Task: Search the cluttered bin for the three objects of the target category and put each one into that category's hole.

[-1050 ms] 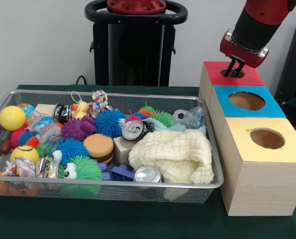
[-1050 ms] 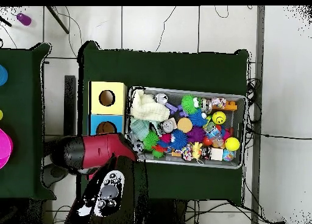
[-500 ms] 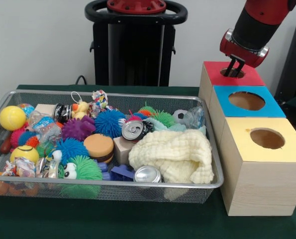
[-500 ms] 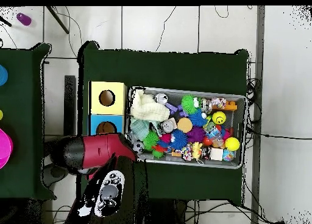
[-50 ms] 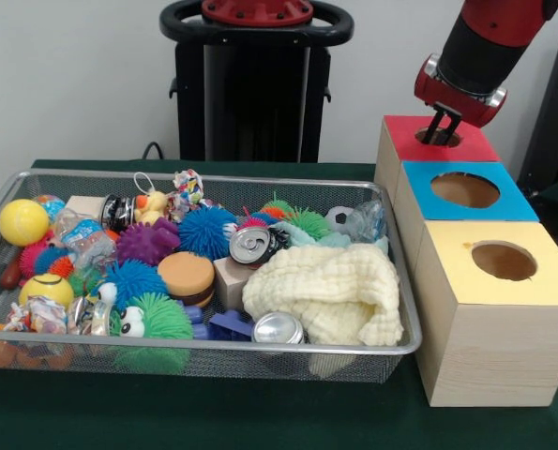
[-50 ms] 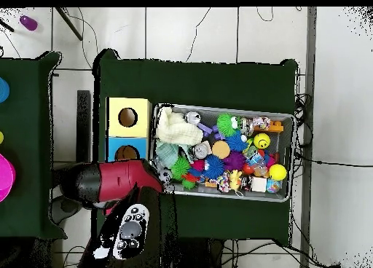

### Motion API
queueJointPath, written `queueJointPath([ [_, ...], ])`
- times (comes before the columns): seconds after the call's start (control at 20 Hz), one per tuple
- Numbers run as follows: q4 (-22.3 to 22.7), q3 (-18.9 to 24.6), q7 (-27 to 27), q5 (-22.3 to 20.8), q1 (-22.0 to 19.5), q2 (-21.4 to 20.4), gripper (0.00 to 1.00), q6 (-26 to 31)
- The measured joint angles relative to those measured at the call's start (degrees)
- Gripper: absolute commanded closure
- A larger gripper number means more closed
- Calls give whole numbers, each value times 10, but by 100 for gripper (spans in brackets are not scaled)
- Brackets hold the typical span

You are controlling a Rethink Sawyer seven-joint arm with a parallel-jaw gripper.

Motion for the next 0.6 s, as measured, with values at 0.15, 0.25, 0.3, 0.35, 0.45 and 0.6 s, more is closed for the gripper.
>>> queueJointPath([
  [0.15, 1, -2, 0, -9, -2, -1, 0, 14],
  [0.25, 0, -3, 0, -13, -5, -2, 0, 20],
  [0.3, 0, -3, 0, -14, -7, -5, 0, 24],
  [0.35, 0, -2, 0, -15, -8, -6, 0, 26],
  [0.45, 0, -2, 0, -15, -8, -7, 0, 26],
  [0.6, 0, -2, 0, -15, -8, -7, 0, 26],
])
